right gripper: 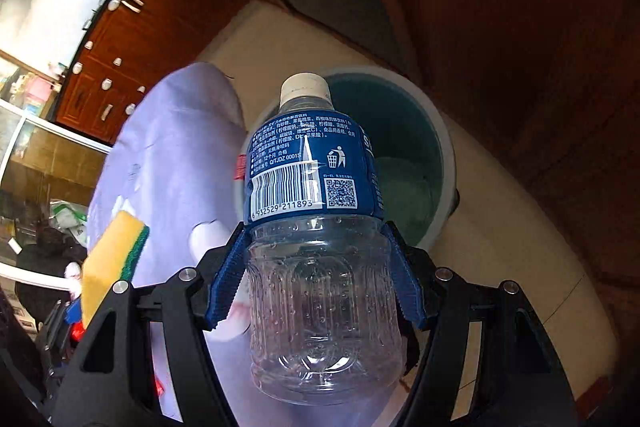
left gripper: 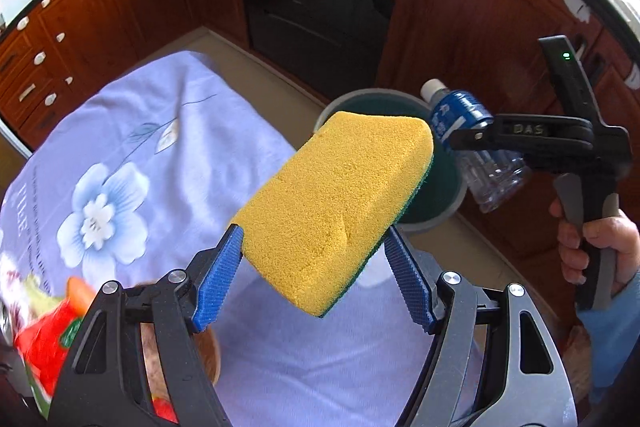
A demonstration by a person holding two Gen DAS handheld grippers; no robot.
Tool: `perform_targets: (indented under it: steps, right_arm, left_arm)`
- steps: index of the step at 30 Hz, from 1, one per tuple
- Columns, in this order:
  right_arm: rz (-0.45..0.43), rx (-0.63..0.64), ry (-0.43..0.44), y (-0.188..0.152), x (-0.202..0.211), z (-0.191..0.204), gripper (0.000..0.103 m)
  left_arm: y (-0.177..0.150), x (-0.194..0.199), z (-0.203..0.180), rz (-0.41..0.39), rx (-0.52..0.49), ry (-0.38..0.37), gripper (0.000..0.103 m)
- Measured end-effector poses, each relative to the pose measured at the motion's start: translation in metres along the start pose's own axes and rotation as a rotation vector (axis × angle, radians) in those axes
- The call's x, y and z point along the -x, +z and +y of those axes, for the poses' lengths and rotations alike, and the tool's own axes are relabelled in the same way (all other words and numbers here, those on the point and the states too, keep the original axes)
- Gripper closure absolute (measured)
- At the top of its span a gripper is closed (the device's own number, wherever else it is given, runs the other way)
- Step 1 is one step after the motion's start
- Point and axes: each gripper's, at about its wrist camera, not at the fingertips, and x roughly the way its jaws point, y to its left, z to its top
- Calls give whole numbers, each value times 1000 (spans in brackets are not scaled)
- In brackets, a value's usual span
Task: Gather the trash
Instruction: 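Carry bottle and sponge over the teal bin and open both tools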
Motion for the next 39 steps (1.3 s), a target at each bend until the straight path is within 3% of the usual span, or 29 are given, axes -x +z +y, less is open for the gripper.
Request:
perform_targets:
  steps: [5,11,17,22,25,29,34,39]
  right_arm:
    - [89,-35,2,22,-61,-6,39]
    - [141,-70,26,27,-87,-17,38]
    - [110,-99,33,26,-69,-27,37]
    - [31,-145,23,25,-34,-49,29]
    - [-2,-177,21,25,-20,-59,27]
    - [-26,-194,22,25,-11,-61,27]
    - [-23,-194,21,22,-8,-60,27]
    - [-18,-197,5,17,-2,-58,20]
  left_arm:
    - [24,-36,-1,40,-8,3,30]
    - [37,-62,-9,71,-28,-8,30]
    - [46,-80,-24,89,-45,-31,29]
    - [54,-91,-38,91,-82,-18,29]
    - [57,-91,-47,97,-91,-56,29]
    - [60,-94,-59,100,-126,-44,29]
    - [61,-88,-51,93,-94,-34,26]
    - [54,-69,-48,64,-73,-2,10]
